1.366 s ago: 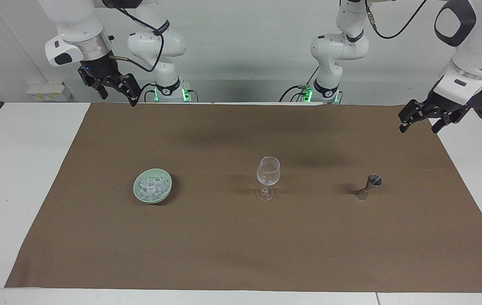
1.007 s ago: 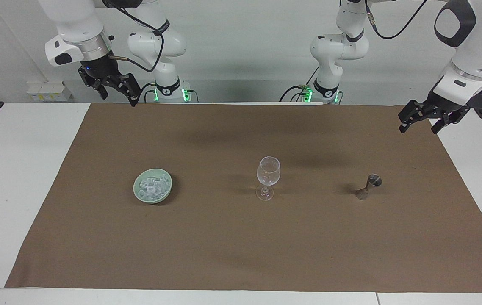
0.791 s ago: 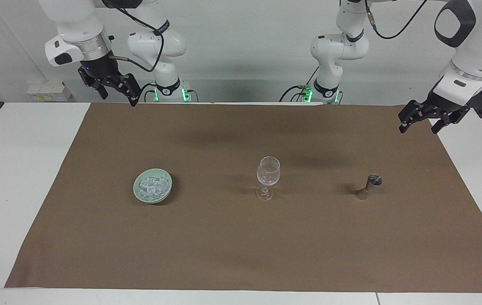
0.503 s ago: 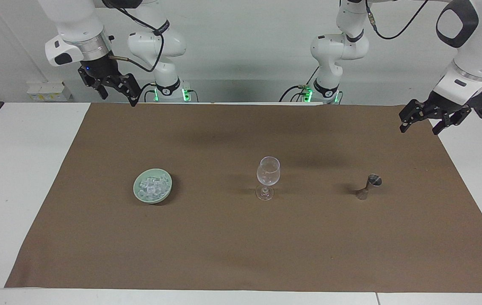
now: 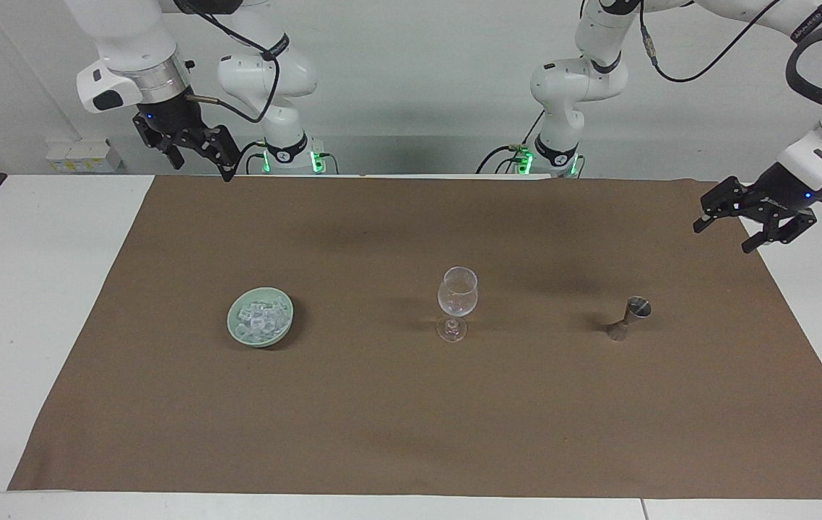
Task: Pour wine and add ice with both arms
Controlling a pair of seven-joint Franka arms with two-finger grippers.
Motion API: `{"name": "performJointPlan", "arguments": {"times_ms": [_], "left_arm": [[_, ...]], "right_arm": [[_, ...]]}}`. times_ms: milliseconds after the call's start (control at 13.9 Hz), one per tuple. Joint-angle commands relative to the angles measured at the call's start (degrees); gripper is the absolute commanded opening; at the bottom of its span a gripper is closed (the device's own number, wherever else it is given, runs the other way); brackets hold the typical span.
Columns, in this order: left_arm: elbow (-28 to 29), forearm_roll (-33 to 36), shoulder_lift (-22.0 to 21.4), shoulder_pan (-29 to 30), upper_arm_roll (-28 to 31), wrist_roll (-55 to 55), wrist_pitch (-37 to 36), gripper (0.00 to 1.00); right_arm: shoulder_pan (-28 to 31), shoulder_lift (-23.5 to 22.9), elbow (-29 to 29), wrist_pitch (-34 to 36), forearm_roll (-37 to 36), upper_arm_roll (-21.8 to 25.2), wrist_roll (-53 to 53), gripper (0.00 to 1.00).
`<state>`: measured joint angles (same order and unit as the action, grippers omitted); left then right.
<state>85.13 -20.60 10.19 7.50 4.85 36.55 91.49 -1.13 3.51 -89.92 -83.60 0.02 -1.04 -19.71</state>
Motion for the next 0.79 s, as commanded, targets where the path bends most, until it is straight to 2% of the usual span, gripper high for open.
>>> {"name": "performJointPlan", "arguments": {"times_ms": [0,288,503,719], "left_arm": [[0.48,-6.01,3.42,3.29,-0.37,12.88,0.97,1.00],[0.82,-15.67,8.87,8.13,-0.37,34.86,0.80,1.00],[1.44,-20.43,13.08,11.30,-0.72,45.77,0.80,1.00],[2.93,-28.76,16.69,13.84,-0.98,57.03,0.19,1.00]], "right_arm": [[0.77,0.53,-0.96,-1.13,1.56,-0.28,1.52,1.00],[0.77,0.53,-0.96,-1.13,1.56,-0.28,1.52,1.00],[0.77,0.53,-0.96,-1.21,1.56,-0.28,1.52,1.00],[0.69,0.53,-0.96,-0.60,1.48,-0.28,1.69,1.00]]}}
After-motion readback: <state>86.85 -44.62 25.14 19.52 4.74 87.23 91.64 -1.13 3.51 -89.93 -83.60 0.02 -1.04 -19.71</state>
